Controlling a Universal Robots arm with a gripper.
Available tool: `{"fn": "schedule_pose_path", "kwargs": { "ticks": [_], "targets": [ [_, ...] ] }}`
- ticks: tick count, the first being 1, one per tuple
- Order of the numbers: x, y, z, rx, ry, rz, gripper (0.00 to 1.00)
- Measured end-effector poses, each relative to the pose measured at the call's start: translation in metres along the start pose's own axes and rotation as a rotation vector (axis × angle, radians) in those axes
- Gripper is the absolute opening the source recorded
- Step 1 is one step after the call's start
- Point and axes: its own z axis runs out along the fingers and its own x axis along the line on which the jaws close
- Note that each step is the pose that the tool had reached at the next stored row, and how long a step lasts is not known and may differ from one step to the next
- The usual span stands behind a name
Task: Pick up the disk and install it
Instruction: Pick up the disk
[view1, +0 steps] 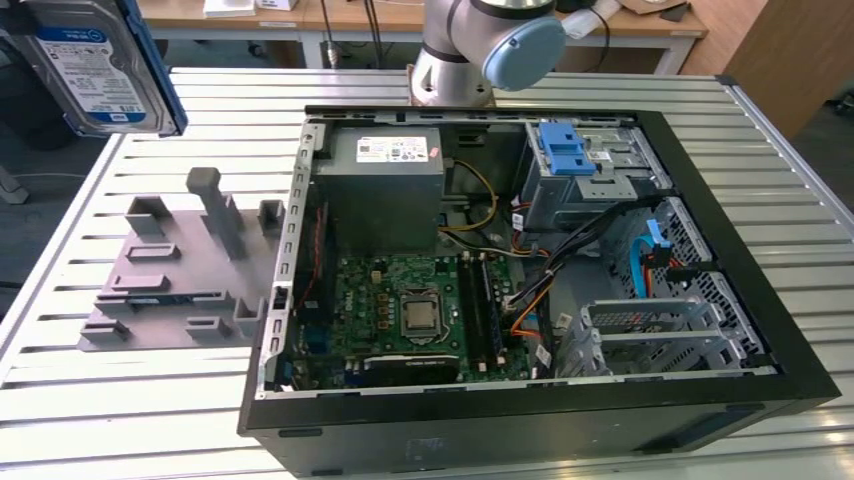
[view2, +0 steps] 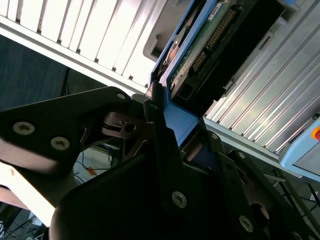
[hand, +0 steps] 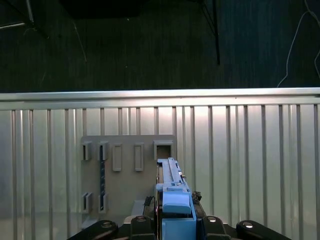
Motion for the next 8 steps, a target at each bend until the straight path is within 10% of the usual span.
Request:
{"fn": "schedule_pose_path", "kwargs": {
  "ticks": [8],
  "targets": [
    [-0.0001, 0.0000, -0.0069, 0.0000, 0.0000, 0.000, 0.37]
  ]
}}
